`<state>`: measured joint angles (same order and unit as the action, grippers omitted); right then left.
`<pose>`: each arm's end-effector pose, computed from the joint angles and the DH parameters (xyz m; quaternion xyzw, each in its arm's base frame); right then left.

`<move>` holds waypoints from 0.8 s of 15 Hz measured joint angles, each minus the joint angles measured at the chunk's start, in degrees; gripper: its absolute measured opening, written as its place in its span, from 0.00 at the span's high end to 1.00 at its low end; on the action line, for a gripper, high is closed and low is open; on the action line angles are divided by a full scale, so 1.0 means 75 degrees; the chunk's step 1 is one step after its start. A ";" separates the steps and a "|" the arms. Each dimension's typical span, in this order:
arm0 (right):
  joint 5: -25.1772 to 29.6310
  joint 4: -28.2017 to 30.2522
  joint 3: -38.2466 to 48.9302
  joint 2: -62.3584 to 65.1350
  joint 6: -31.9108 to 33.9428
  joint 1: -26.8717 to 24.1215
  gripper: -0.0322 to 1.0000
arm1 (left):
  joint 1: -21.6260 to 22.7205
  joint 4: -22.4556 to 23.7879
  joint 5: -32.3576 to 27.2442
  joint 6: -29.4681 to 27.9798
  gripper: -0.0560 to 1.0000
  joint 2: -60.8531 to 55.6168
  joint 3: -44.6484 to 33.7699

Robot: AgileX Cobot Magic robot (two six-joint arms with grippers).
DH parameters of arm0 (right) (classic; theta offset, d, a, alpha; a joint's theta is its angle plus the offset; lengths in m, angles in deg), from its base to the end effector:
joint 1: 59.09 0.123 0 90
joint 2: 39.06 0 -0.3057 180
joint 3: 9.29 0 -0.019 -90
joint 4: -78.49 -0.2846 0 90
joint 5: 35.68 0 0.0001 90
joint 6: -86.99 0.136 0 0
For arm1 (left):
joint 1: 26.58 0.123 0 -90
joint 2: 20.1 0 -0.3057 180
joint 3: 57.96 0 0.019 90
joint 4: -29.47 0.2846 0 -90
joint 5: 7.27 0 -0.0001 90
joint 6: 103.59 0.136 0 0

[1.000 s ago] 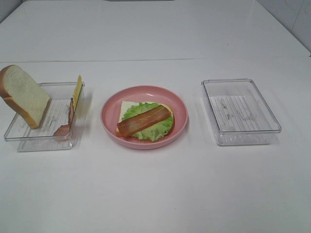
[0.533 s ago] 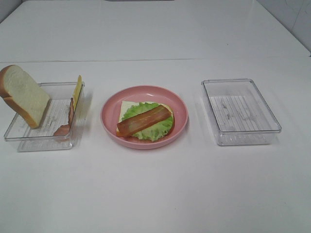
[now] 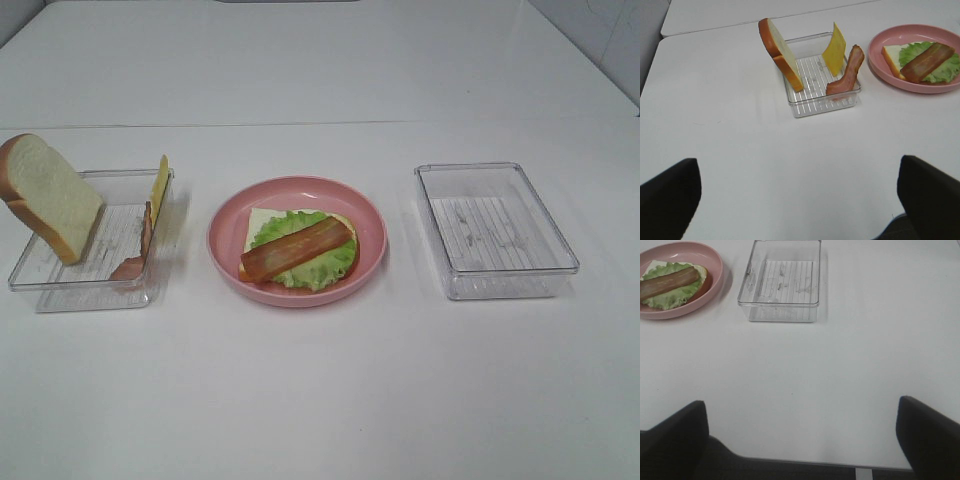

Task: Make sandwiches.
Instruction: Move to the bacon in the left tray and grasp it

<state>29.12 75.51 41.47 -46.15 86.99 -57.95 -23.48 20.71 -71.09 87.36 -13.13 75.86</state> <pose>0.0417 0.0072 0.2549 -0.0103 0.8770 0.0307 0.4794 0.0342 -0.0168 0.2854 0.0653 0.8475 -0.0117 0.5266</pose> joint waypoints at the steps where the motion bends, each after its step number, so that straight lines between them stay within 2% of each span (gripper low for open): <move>1: 0.0000 0.0000 0.0000 0.0000 0.0000 0.0000 0.02 | 0.0000 0.0000 0.0000 0.0000 0.01 0.0000 0.0000; 6: 0.0000 0.0000 0.0000 0.0000 0.0000 0.0000 0.02 | 0.0000 -0.0199 0.0260 -0.0176 0.01 0.0099 0.0000; 9: -0.0008 0.0000 0.0000 0.0000 0.0000 0.0000 0.02 | 0.0000 -0.0298 0.0038 -0.0283 0.01 0.1322 0.0053; 12: -0.0008 0.0000 0.0000 0.0000 0.0000 0.0000 0.02 | 0.0000 -0.1039 -0.0046 -0.0191 0.01 0.3392 0.0825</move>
<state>29.06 75.51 41.47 -46.15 86.99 -57.95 -23.48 12.91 -71.44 85.92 12.31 82.05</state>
